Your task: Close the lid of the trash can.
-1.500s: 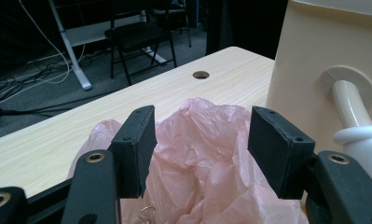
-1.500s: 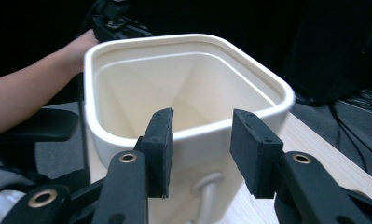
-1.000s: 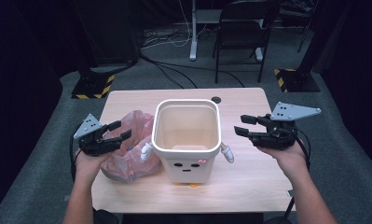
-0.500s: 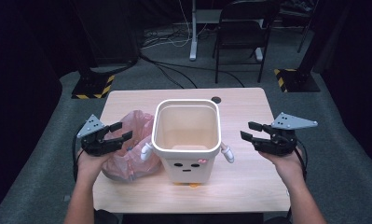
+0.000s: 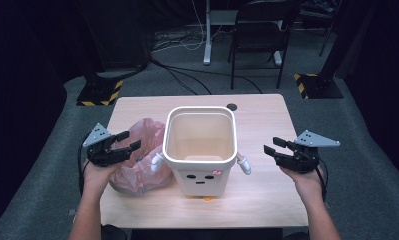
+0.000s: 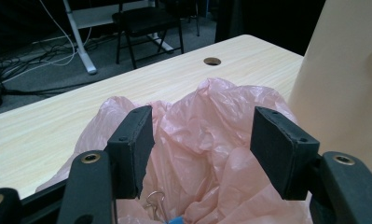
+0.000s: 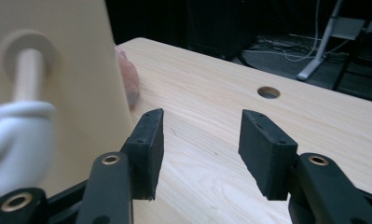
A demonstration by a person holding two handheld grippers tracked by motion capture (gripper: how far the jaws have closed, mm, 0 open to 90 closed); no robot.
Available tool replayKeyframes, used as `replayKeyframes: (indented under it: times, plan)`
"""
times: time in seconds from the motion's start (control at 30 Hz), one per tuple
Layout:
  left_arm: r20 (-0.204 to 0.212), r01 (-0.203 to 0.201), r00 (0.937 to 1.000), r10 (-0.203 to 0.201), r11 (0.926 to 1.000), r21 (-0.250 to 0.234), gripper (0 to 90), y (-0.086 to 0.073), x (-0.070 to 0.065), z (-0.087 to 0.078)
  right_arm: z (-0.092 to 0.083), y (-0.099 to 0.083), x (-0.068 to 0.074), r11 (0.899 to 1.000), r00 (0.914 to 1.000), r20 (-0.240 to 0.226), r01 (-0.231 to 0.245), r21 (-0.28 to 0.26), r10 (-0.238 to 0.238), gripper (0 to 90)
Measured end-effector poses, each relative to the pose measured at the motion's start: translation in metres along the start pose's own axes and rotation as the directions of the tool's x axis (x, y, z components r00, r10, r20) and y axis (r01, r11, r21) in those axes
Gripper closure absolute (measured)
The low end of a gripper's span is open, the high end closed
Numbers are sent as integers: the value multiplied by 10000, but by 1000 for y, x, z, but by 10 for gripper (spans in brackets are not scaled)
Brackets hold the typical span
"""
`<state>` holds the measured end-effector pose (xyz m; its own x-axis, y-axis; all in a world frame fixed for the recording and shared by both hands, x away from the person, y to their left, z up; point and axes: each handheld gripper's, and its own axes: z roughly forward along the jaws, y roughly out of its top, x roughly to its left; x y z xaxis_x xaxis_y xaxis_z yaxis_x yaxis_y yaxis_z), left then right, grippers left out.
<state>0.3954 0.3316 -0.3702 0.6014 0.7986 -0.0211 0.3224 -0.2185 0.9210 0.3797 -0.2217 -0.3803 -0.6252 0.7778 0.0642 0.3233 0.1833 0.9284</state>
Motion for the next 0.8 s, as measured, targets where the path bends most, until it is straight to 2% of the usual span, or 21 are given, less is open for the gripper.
replayKeyframes:
  times: [0.23, 0.53, 0.8]
  plan:
    - [-7, 42, 10000, -42, 10000, 87, 379, -3, 0, 5, 5, -21, -6, 9998, 9977, 667, -117, 154, 106, 489]
    - [-22, 200, 9998, -200, 9998, 97, 357, -6, 2, 10, 11, -43, -13, 9990, 9893, 1456, -164, 422, 101, 478]
    - [-95, 289, 9995, -287, 9995, 143, 337, -10, 3, 16, 14, -56, -20, 9975, 9855, 1657, -467, 530, 374, 473]
